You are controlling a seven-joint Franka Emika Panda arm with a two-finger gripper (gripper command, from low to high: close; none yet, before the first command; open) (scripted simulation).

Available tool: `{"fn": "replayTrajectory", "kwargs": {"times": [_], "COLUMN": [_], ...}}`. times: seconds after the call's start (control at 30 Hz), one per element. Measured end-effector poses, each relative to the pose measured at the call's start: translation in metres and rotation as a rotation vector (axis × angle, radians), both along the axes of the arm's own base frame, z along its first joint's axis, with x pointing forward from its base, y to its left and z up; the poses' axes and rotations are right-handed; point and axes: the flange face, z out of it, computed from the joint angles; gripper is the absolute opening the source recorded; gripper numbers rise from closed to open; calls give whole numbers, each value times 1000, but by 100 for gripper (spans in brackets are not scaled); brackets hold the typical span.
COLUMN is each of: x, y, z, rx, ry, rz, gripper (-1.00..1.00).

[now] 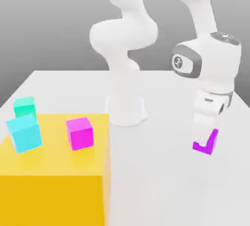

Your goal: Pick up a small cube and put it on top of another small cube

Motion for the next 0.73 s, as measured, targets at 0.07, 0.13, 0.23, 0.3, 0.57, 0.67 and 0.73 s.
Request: {"fn": "replayTrajectory", "kwargs": {"times": [0.07, 0.13, 0.23, 0.3, 0.57, 0.67, 0.73], "x": [28, 54, 85, 98, 100, 99, 99], "y": [-23, -52, -107, -149, -281, -283, -283], "z": [25, 52, 95, 125, 176, 153, 153], "rx": [-3, -4, -3, 0, 18, 18, 18], "ry": [-2, -4, -4, -3, 6, 7, 7], "rz": [-65, -135, -252, -332, -568, -572, -572], "gripper": [-100, -100, -100, -100, -100, 100, 100]}}
